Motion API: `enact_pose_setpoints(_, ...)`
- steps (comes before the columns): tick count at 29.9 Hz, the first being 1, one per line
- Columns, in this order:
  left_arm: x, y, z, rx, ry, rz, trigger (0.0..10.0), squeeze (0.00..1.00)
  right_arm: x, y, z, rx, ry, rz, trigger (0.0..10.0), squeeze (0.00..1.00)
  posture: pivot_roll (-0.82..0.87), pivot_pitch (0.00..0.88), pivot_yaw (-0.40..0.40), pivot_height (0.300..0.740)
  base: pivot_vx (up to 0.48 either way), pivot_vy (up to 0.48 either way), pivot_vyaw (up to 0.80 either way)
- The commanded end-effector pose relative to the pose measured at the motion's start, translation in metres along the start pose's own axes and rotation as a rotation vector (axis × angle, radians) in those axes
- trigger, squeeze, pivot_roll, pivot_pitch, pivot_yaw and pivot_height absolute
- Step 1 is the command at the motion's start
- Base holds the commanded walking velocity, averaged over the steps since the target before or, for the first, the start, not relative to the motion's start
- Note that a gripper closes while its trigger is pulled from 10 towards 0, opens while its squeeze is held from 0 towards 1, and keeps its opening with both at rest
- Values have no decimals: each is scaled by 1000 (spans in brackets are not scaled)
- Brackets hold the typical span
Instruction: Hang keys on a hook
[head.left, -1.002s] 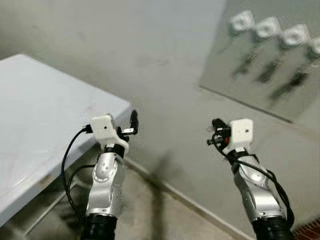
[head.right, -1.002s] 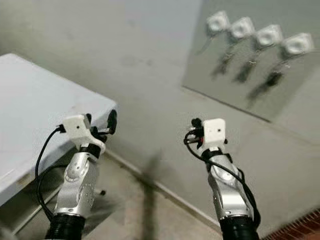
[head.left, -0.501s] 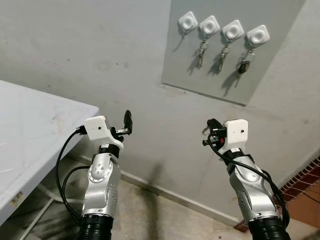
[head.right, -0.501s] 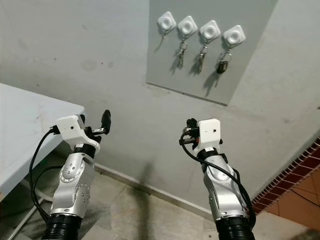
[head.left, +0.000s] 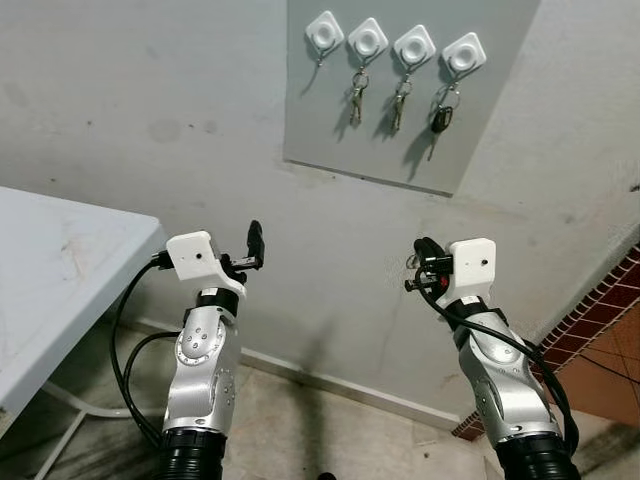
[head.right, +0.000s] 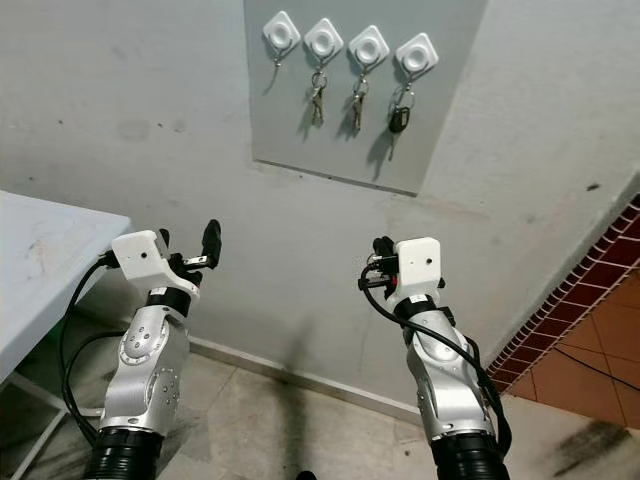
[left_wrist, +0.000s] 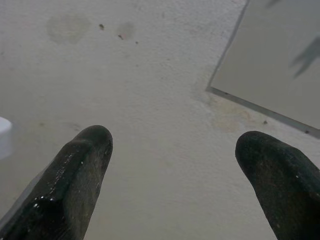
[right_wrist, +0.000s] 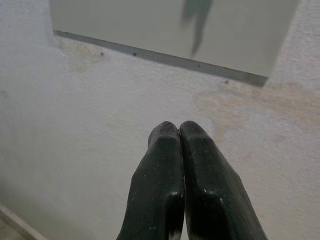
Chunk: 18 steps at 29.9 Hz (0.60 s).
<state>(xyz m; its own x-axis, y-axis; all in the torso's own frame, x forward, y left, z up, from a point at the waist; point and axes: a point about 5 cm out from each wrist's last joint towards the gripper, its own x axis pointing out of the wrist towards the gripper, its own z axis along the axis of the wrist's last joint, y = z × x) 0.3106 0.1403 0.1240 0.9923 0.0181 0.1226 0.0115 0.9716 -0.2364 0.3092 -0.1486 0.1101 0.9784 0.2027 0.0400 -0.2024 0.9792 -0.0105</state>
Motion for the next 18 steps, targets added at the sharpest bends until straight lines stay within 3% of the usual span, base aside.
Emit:
enact_pose_setpoints(1, 2, -4, 3, 11, -7, -12, 10000, 0, 3, -2, 6, -3, -14, -1, 10000, 0, 11, 0, -62, 740, 0, 0, -731)
enact_pose_setpoints(18, 1, -4, 4, 0, -10, -5, 10000, 0, 3, -1, 6, -3, -11, 5, 10000, 0, 16, 0, -69, 740, 0, 0, -731)
